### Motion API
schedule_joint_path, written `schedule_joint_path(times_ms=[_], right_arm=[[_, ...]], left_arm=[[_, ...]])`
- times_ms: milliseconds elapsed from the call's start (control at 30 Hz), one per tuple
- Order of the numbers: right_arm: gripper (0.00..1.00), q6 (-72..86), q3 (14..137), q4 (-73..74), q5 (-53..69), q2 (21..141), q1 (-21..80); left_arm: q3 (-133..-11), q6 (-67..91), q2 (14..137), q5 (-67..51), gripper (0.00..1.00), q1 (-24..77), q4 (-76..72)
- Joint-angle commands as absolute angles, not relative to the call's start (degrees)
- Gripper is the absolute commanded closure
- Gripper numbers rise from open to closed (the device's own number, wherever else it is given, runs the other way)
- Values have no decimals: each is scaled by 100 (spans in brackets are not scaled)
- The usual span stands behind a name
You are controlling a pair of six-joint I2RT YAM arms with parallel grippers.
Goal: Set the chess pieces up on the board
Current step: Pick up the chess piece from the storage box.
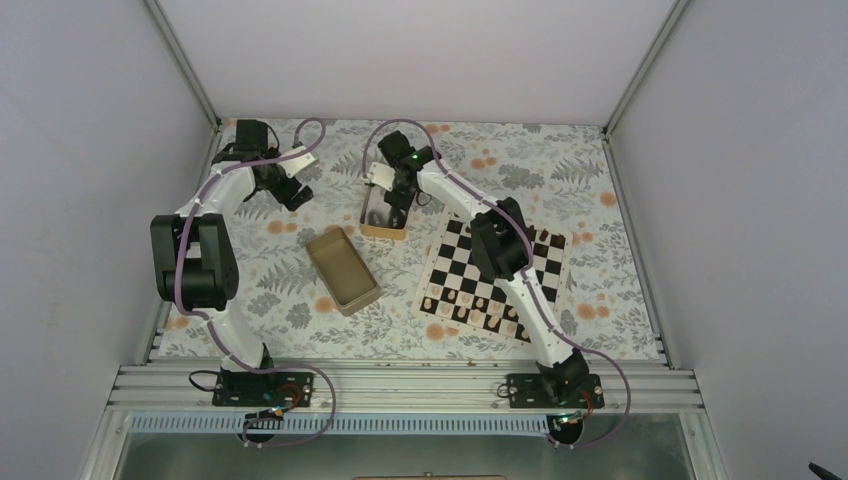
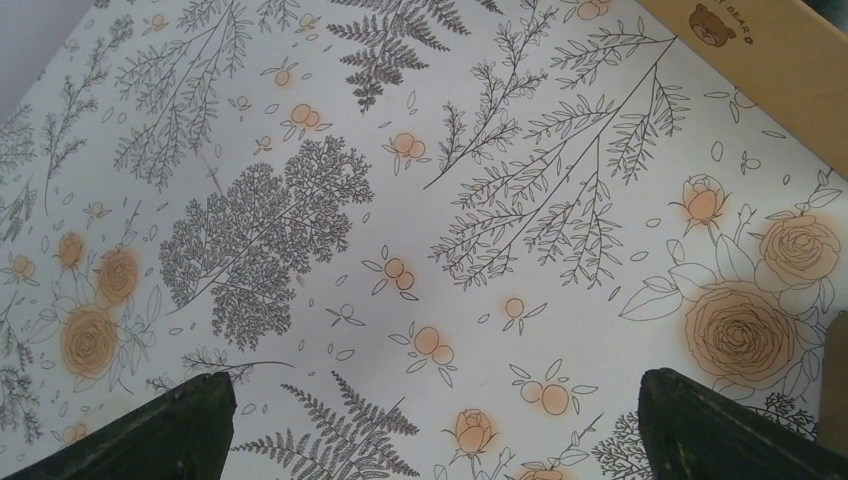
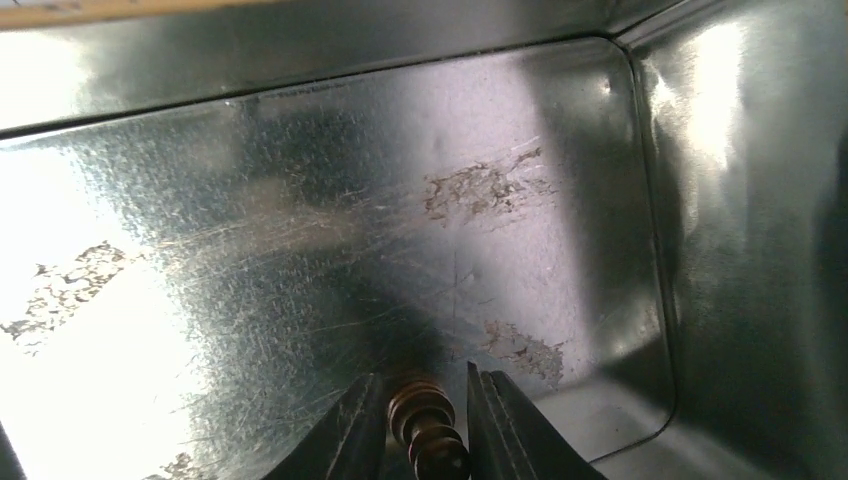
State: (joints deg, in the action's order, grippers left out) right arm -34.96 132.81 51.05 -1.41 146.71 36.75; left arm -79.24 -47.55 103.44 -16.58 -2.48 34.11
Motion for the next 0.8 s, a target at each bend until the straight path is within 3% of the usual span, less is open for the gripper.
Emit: schedule_joint_path(times_ms=[0,767], right_arm=[[76,-3544,13395,5244,-232,14717,3764],[93,-3295,13423,5353,77,14082,3797]], left_arm=[[-7839,-4834,10124,-1798,0,-299,3348],[-7862,-4714,9968,-1799,0,-316,3306]])
